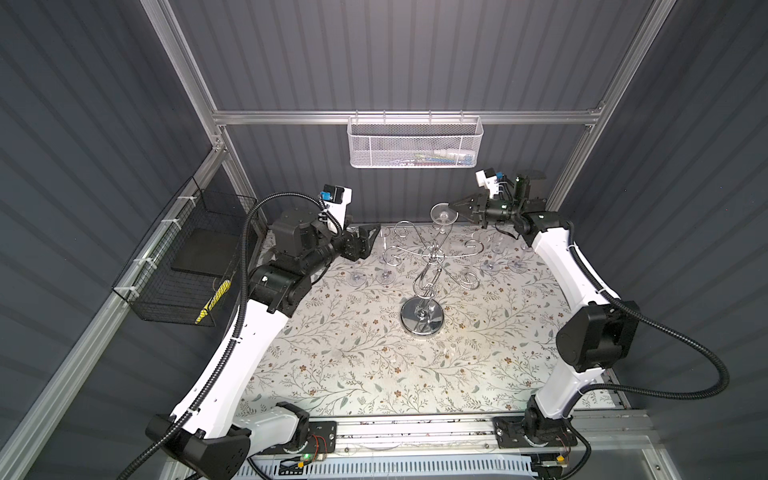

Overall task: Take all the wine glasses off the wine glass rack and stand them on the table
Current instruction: 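Close the right gripper on the flute foot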

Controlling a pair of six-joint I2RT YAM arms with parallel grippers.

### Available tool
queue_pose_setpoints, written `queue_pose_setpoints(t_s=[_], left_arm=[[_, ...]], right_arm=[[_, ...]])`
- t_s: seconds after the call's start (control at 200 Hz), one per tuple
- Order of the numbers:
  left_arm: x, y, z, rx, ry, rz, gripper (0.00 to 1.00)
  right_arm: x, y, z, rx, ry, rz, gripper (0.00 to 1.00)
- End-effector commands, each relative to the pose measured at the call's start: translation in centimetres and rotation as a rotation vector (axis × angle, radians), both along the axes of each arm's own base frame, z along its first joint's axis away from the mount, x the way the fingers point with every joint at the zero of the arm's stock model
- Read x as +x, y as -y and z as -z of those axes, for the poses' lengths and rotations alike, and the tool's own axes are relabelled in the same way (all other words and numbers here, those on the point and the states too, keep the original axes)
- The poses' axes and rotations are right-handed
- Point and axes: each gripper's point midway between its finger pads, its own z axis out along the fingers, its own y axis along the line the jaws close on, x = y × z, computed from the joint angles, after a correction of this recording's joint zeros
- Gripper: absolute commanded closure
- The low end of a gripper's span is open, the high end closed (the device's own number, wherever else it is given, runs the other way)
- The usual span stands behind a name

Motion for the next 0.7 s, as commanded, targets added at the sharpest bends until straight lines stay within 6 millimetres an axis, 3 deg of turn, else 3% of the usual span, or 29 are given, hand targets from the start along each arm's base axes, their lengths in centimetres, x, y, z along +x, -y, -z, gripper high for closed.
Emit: queue_pose_setpoints(t_s=[0.0,0.695], left_arm=[[-0.6,-0.4,-0.2,0.006,0.008,-0.007,0.19],[-0.9,-0.6,-0.1,0.002,0.01,-0.007,0.19]], right_arm=[[-1.2,0.4,-2.2,0.034,0.055,-0.017,1.0],[-5.1,0.7,-2.7,0.086,0.044,-0.031,1.0]])
